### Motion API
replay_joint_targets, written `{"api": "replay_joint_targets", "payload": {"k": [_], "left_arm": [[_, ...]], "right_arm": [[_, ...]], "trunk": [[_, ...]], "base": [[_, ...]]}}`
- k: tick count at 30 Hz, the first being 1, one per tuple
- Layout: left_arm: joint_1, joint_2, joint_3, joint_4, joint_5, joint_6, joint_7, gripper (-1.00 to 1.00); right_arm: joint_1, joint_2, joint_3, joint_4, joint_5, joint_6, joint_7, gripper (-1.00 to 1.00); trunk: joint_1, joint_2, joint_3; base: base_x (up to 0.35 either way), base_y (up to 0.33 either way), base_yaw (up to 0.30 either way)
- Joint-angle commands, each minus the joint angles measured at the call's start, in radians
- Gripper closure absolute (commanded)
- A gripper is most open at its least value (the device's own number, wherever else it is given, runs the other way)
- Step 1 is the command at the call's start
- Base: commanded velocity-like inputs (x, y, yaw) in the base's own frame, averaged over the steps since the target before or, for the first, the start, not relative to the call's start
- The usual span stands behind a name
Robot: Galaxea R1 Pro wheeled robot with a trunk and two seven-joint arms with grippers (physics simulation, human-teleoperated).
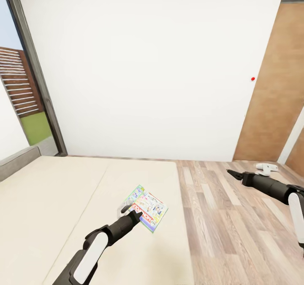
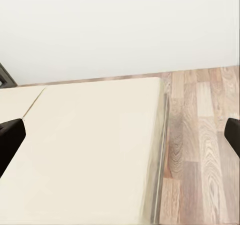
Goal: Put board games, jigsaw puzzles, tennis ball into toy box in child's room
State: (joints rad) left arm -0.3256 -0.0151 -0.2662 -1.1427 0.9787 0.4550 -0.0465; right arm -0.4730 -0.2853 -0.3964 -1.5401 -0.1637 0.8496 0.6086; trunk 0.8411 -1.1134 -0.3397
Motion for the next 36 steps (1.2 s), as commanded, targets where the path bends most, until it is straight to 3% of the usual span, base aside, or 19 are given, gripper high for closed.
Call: {"api": "replay_joint_targets", "payload": {"k": [1,11,36], "left_arm": [[0.000,0.000,0.001,-0.001,0.005,0.004,-0.001,1.00],[-0.001,0.000,0.001,-0.001,0.005,0.004,-0.002,1.00],[0.000,0.000,0.001,-0.002,0.004,0.004,-0.002,1.00]], "right_arm": [[-0.001,0.000,-0.001,-0.001,-0.005,0.007,0.000,-1.00],[0.002,0.000,-0.008,-0.019,-0.006,0.007,0.001,-1.00],[0.010,0.000,-0.009,-0.022,-0.007,0.006,0.002,-1.00]], "trunk": [[-0.004,0.006,0.002],[-0.042,0.076,0.033],[-0.138,0.251,0.112]], "base": [[0.000,0.000,-0.281],[0.000,0.000,-0.217],[0.000,0.000,-0.016]]}}
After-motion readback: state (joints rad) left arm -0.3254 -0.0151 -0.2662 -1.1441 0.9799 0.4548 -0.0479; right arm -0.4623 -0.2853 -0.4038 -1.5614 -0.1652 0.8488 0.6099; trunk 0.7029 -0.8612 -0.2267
